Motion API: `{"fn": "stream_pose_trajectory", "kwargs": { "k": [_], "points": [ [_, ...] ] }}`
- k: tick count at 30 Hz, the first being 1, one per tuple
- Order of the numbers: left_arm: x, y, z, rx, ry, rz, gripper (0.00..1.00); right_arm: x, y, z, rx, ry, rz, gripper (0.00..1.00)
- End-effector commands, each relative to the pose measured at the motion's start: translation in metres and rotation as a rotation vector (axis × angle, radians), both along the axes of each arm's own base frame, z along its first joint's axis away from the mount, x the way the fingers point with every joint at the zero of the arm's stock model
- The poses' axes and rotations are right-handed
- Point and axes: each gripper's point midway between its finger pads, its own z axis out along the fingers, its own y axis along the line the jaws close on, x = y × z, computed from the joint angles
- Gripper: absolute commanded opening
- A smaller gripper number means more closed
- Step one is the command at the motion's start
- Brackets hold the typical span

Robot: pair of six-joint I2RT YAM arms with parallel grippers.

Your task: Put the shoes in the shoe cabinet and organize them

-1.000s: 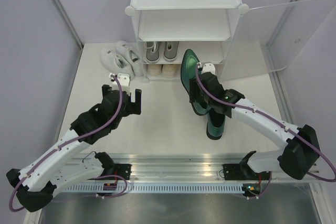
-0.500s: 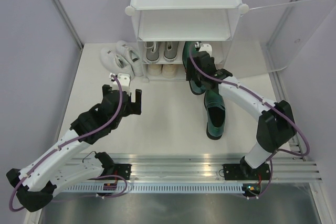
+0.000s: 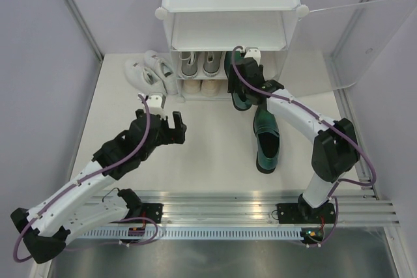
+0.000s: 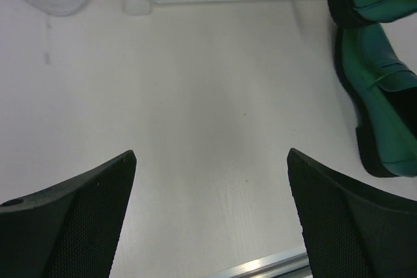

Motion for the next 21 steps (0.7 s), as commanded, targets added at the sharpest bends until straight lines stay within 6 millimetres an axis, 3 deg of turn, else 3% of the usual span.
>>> {"fn": "stream_pose_trajectory", "kwargs": {
  "k": [1, 2, 5, 7, 8, 10, 12, 13, 21],
  "points": [
    [-0.005, -0.058, -0.039, -0.221, 0.117, -0.129, 0.99, 0.023, 0.009, 0.074, 0.128, -0.191, -0.028, 0.01],
    [0.004, -0.076, -0.029, -0.294, 0.068, -0.166, 0.99, 0.023, 0.009, 0.073, 0.127, -0.184, -0.025, 0.01],
    [0.016, -0.107, -0.046, -0.341, 0.102, -0.217, 1.00, 0.025, 0.009, 0.077, 0.143, -0.185, -0.029, 0.01],
    [0.027, -0.123, -0.043, -0.362, 0.094, -0.233, 0.99, 0.026, 0.008, 0.079, 0.160, -0.185, -0.030, 0.01],
    [0.032, -0.133, -0.057, -0.351, 0.126, -0.248, 0.99, 0.027, 0.008, 0.078, 0.163, -0.181, -0.030, 0.01],
    [0.048, -0.151, -0.042, -0.391, 0.077, -0.282, 0.99, 0.028, 0.011, 0.078, 0.170, -0.178, -0.022, 0.01],
    [0.061, -0.166, -0.057, -0.372, 0.094, -0.301, 0.99, 0.029, 0.010, 0.079, 0.171, -0.178, -0.022, 0.01],
    [0.069, -0.174, -0.053, -0.378, 0.086, -0.310, 0.99, 0.030, 0.010, 0.079, 0.169, -0.179, -0.023, 0.01],
    [0.121, -0.203, -0.103, -0.418, 0.198, -0.318, 0.99, 0.036, 0.006, 0.073, 0.176, -0.160, -0.026, 0.01]
  ]
}}
